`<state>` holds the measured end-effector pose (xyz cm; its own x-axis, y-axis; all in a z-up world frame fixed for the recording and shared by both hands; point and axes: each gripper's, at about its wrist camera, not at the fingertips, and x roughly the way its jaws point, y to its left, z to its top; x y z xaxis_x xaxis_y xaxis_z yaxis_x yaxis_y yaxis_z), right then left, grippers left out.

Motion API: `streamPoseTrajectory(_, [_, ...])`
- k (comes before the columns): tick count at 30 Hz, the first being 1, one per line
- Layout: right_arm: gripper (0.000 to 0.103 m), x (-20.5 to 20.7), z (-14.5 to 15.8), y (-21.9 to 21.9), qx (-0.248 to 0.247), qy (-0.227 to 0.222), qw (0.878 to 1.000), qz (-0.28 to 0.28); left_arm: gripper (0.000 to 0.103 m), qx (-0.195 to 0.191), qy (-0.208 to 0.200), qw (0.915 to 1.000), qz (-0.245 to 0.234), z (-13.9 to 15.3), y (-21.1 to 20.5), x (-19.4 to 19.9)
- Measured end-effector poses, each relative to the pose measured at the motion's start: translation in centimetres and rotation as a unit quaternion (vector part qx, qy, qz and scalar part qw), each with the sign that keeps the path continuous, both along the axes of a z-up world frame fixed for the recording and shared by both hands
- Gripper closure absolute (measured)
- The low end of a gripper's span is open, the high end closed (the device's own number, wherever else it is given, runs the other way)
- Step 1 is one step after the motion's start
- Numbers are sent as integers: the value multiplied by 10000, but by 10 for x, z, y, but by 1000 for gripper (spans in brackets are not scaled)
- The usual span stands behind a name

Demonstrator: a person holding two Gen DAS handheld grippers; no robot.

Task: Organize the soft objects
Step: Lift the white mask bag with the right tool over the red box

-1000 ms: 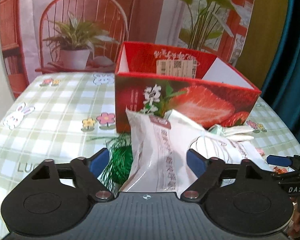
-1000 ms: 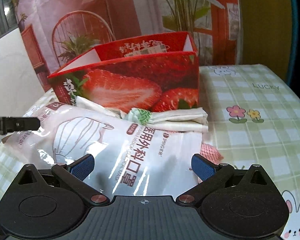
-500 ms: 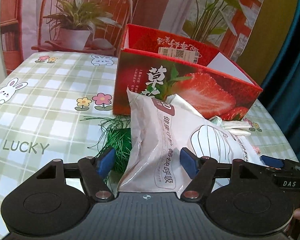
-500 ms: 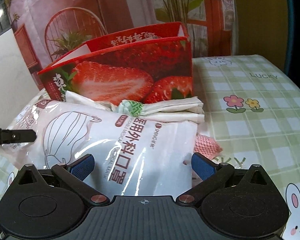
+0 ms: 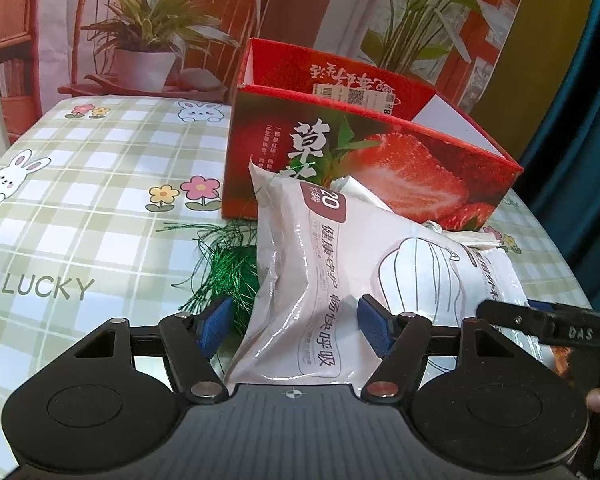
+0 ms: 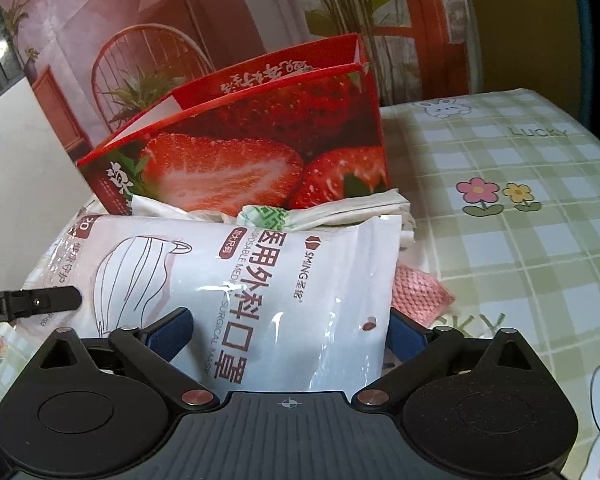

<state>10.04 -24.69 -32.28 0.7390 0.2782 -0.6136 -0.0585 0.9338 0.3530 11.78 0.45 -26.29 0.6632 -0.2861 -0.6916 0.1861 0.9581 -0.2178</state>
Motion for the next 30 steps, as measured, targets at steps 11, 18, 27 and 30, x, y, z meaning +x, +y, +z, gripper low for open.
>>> streamPoseTrajectory(11, [21,21,4,-3,282,134,9982,507,40,-140,73,9998,-108,-3,0,-1])
streamPoseTrajectory(18, [20,28,-1,0,383,293,9971,589,40,-163,75,9998,-124,-3,2,-1])
streamPoseTrajectory(27, [22,27,-4,1,332,294,9969,643,38,-393,101,9990,-166,5,9,7])
streamPoseTrajectory(30, [23,27,-3,2,269,259,9969,694,38,-608,172,9980,-70,8,16,17])
